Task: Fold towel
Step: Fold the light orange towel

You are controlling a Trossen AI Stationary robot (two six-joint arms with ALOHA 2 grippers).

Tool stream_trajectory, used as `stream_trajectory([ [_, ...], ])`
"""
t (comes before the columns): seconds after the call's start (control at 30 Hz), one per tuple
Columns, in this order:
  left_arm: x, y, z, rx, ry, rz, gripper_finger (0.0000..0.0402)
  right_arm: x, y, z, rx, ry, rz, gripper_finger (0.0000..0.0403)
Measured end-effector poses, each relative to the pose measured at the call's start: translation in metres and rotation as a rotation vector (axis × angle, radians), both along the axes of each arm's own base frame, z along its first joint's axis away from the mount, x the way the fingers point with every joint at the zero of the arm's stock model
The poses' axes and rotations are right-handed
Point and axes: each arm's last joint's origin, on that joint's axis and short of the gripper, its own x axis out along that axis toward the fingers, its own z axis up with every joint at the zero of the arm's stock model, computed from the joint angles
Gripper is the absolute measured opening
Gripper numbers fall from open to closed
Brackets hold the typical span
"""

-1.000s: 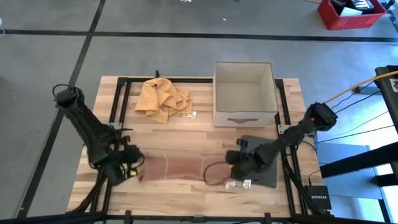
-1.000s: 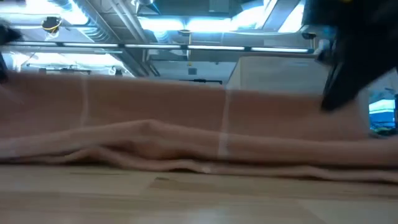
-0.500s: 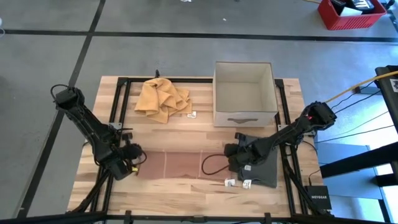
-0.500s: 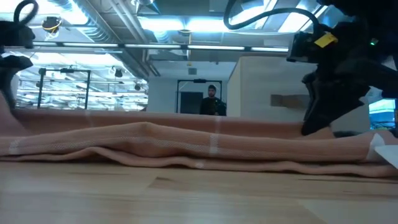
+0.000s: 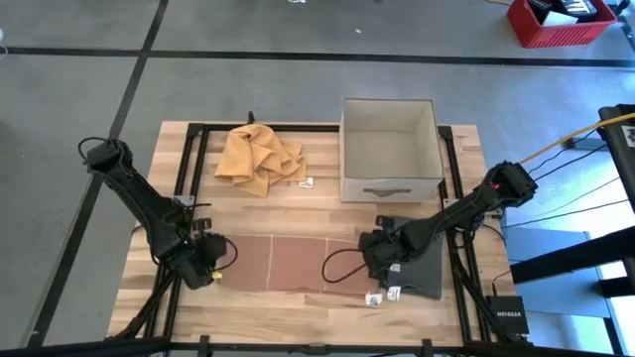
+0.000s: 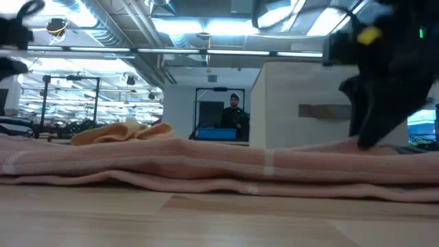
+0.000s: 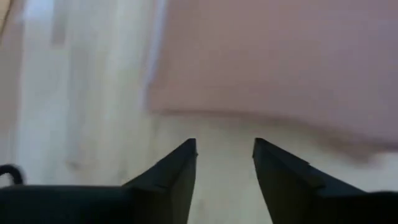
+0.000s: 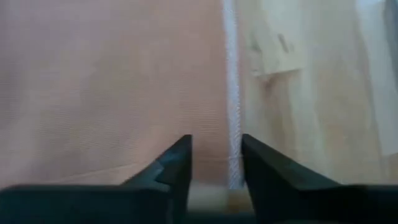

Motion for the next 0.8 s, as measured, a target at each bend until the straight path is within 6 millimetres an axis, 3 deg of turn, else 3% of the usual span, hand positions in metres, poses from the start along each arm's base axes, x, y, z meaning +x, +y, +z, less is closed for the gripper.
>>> stream_trajectory([
  [0.17,0.019,-0.019,0.039,-0.117,-0.282,0.026,0.0167,0.02,0.013,0.036,0.112,-0.087,0.012,0.0194],
  [0.3,0.033,-0.03,0.038,-0.177,-0.473,-0.009,0.0164,0.036,0.025,0.043,0.193,-0.297,0.051,0.021],
  [0.43,0.035,-0.032,0.01,-0.205,-0.488,-0.002,0.0158,0.041,0.042,0.024,0.222,-0.418,0.118,0.021],
  [0.53,0.03,-0.03,-0.009,-0.22,-0.403,0.013,0.0157,0.042,0.054,0.004,0.223,-0.446,0.156,0.0206],
  [0.67,0.023,-0.026,-0.025,-0.242,-0.307,0.047,0.0157,0.043,0.061,-0.03,0.148,-0.376,0.169,0.0204],
  [0.8,0.016,-0.02,-0.031,-0.223,-0.19,0.078,0.0157,0.042,0.06,-0.052,0.121,-0.286,0.178,0.0204],
])
